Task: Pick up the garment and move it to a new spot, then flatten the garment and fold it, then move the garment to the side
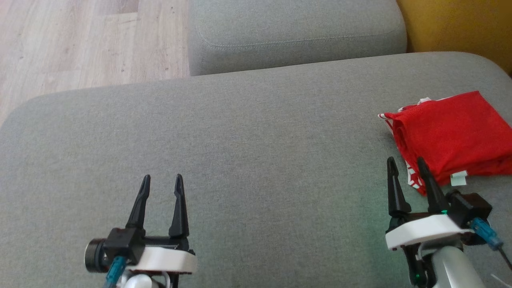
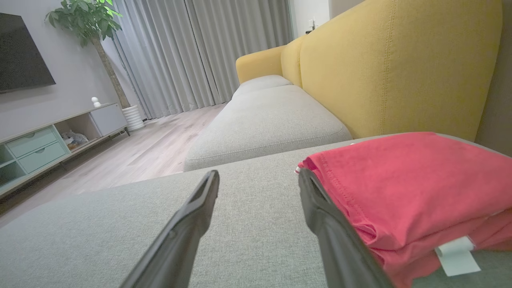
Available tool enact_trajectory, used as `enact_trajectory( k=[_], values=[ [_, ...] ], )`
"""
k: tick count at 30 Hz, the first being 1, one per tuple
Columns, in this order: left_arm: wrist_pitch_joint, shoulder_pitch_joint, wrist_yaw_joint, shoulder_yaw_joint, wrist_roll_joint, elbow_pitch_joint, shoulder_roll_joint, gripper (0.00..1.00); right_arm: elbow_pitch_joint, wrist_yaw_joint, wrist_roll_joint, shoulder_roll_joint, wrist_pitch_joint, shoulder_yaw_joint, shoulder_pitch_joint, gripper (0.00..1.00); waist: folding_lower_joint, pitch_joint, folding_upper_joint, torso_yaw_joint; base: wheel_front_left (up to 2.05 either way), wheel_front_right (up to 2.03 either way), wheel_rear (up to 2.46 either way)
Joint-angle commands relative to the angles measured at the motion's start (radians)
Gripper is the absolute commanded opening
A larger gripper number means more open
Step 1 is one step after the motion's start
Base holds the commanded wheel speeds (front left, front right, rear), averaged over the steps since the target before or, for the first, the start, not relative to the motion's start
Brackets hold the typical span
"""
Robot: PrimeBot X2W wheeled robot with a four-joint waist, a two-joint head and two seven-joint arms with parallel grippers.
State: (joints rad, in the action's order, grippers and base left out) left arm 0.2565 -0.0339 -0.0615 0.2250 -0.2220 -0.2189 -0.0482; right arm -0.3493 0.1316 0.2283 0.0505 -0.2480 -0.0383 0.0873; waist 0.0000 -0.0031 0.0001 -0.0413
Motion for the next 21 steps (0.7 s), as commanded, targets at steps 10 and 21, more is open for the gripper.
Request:
enact_trajectory(
  k=[10,21],
  values=[
    [0.005,-0.05,0.001,-0.027,-0.042,0.004,-0.002,1.0,0.037,-0.001,-0.009,0.0,-0.014,-0.032,0.035,1.0,0.0,0.0,-0.0001,-0.003,0.0,0.0,0.0],
    [0.005,-0.045,0.003,-0.038,-0.092,-0.01,-0.002,1.0,0.026,-0.001,-0.019,0.0,-0.014,-0.033,0.045,1.0,0.0,-0.004,-0.0001,-0.007,0.0,0.0,0.0]
  ],
)
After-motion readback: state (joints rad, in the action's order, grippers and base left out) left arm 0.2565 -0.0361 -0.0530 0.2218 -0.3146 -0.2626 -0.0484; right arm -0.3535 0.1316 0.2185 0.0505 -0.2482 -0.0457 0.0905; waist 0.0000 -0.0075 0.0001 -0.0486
